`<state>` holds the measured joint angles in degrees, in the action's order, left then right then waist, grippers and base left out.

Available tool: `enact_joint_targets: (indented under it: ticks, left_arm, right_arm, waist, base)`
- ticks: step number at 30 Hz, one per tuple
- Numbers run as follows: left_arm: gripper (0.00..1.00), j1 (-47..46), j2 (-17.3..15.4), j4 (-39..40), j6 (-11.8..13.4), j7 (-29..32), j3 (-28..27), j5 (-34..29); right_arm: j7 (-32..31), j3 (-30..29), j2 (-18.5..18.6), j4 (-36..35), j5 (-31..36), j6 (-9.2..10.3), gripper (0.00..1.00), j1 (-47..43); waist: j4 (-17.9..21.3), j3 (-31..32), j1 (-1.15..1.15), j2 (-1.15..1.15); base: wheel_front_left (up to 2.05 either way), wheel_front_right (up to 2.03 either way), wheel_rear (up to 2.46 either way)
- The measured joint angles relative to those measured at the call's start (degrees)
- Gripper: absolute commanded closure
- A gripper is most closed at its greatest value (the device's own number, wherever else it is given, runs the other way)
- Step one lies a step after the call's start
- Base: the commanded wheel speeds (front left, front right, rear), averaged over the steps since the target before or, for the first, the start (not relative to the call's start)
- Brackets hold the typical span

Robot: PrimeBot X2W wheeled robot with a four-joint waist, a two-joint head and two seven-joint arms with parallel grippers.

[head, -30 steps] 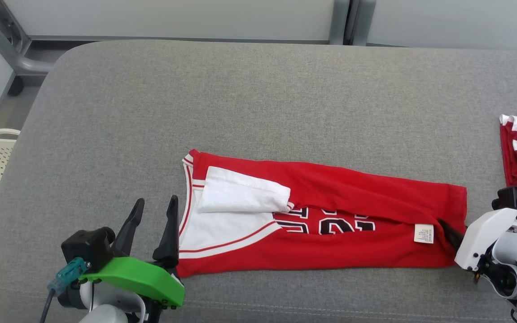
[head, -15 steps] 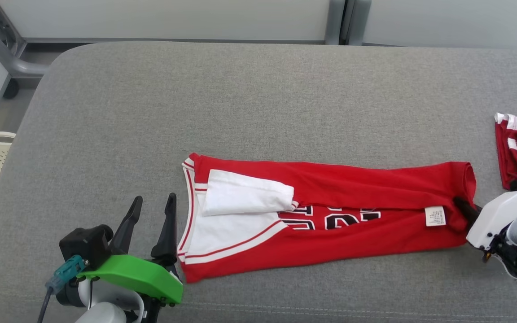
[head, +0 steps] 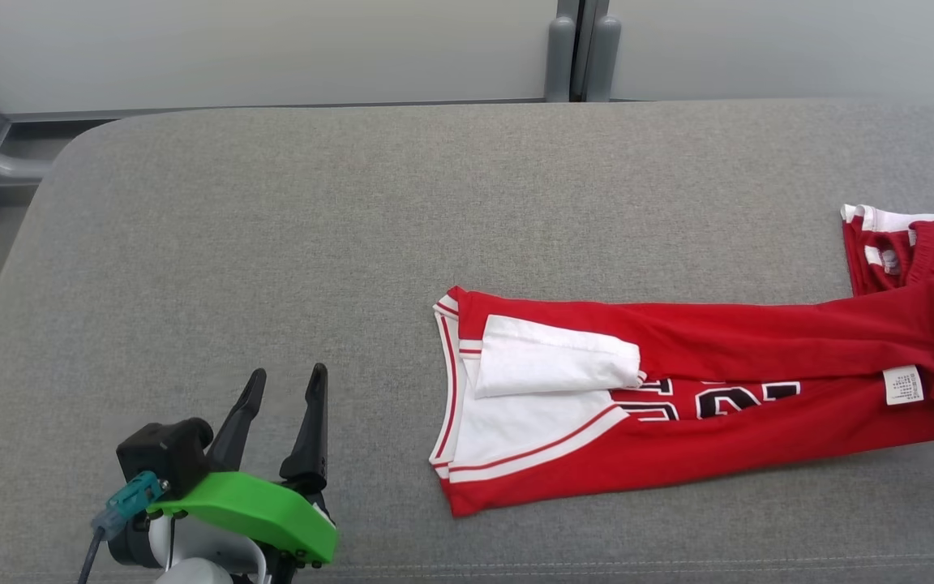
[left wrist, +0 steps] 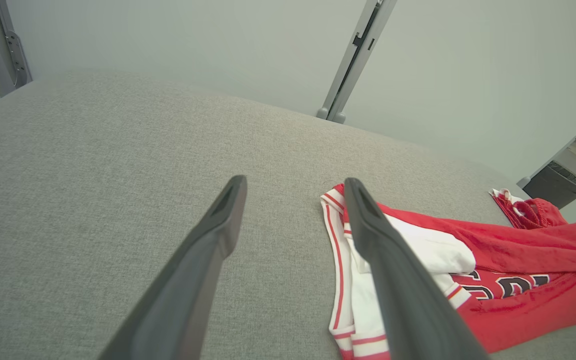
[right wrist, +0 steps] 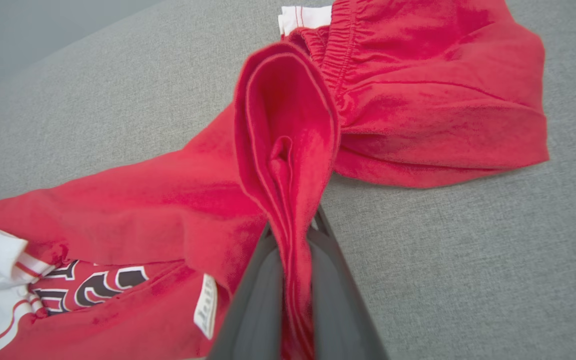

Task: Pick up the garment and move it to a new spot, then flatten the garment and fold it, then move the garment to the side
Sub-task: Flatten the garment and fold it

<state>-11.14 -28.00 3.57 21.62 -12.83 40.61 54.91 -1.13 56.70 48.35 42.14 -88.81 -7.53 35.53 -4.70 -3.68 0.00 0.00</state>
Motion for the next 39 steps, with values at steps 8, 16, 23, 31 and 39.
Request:
enact_joint_targets:
  ticks: [8, 16, 23, 31, 39]
  left_arm:
    - [0.0, 0.4, 0.2, -0.1, 0.0, 0.2, 0.5, 0.1]
    - [0.0, 0.9, 0.4, -0.3, 0.0, 0.6, 1.2, 0.3]
    - [0.0, 1.2, 0.8, -0.3, -0.4, 0.5, 1.4, 0.5]
    - [0.0, 0.9, 0.9, -0.2, -0.9, 0.2, 1.1, 0.4]
    - [0.0, -0.2, 1.7, -0.4, -1.4, 0.5, 1.9, 0.1]
  right_arm:
    - [-0.8, 0.3, -1.0, -1.1, 0.5, 0.01, 1.0, 0.3]
    - [-2.4, -0.5, -2.6, -8.8, -1.6, 0.02, 1.0, 0.5]
    - [-4.0, -0.6, -4.5, -15.9, -3.2, 0.04, 1.0, 1.2]
    - [-6.8, 2.6, -11.3, -13.5, -1.0, 0.04, 1.0, 4.7]
    - [-9.1, 4.3, -23.8, -1.2, -0.4, 0.04, 1.0, 8.4]
  waist:
    - [1.7, 1.4, 0.0, 0.0]
    - [2.4, 3.2, 0.0, 0.0]
    - [1.2, 4.2, 0.0, 0.0]
    - [-1.5, 4.6, 0.0, 0.0]
    - [-5.0, 4.9, 0.0, 0.0]
  base:
    - [0.0, 0.0, 0.0]
    - [0.0, 0.0, 0.0]
    - [0.0, 0.0, 0.0]
    - [0.0, 0.0, 0.0]
    - [0.0, 0.0, 0.0]
